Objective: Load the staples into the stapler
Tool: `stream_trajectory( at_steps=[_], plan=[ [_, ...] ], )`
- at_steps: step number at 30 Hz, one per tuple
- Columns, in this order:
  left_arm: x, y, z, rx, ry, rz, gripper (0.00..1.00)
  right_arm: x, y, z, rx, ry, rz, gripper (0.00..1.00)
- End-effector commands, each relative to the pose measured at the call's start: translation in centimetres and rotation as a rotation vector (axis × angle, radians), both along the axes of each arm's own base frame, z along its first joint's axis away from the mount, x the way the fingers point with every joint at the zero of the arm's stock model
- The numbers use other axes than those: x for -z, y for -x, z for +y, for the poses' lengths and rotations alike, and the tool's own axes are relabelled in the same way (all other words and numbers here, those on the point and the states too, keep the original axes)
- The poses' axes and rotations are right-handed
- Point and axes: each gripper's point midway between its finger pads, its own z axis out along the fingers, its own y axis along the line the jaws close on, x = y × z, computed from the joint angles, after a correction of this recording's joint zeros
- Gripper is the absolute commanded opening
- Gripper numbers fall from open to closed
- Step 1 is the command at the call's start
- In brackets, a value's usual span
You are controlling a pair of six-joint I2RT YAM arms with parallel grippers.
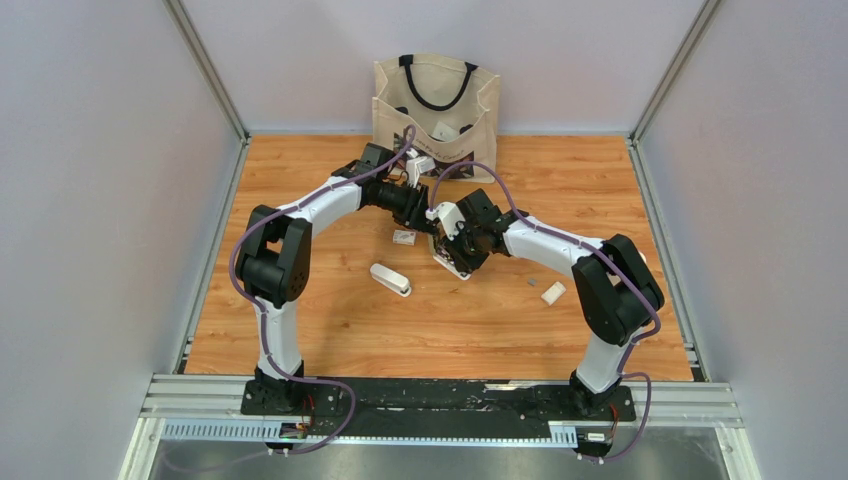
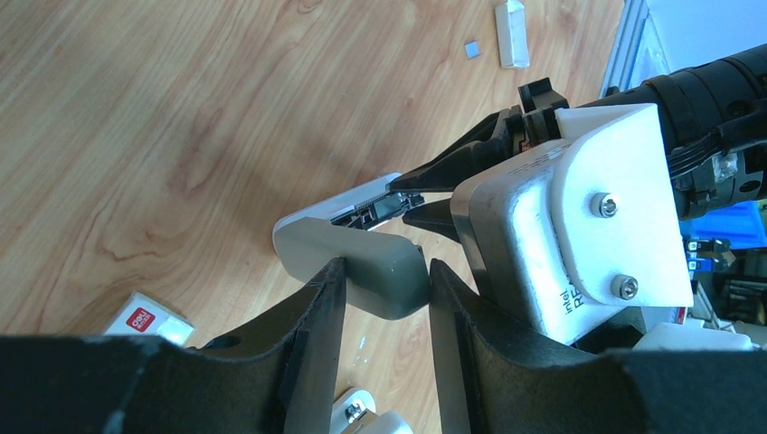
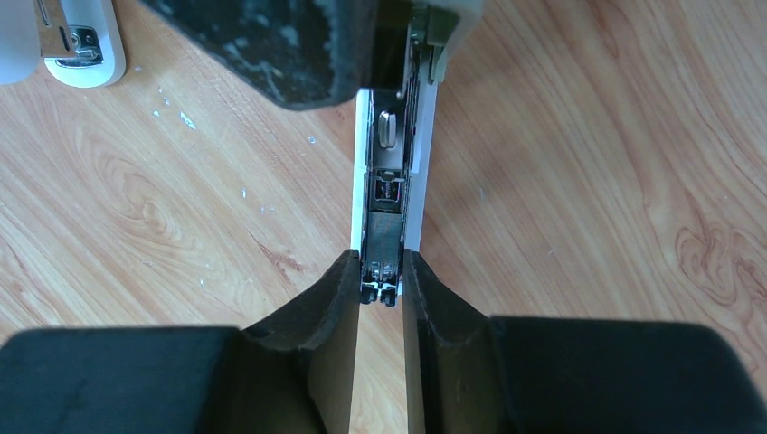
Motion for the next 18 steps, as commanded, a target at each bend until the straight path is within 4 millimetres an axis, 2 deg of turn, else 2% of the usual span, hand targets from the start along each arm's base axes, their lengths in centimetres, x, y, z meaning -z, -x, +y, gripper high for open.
stream_trajectory(
  at_steps=[1, 8, 18],
  plan=[
    [-3.0, 3.9, -2.1, 0.137, 0.107, 0.019, 0.48, 0.0, -0.7, 0.3, -0.009, 0.01, -0.03, 0.24],
    [-5.1, 4.2, -2.3, 0.151, 0.16, -0.005, 0.56, 0.1, -0.8, 0.3, -0.007, 0.012, -0.031, 0.24],
    [-5.9, 4.9, -2.0, 0.166, 0.17, -0.03, 0.59, -0.1, -0.8, 0.3, -0.006, 0.01, -0.038, 0.24]
  ],
)
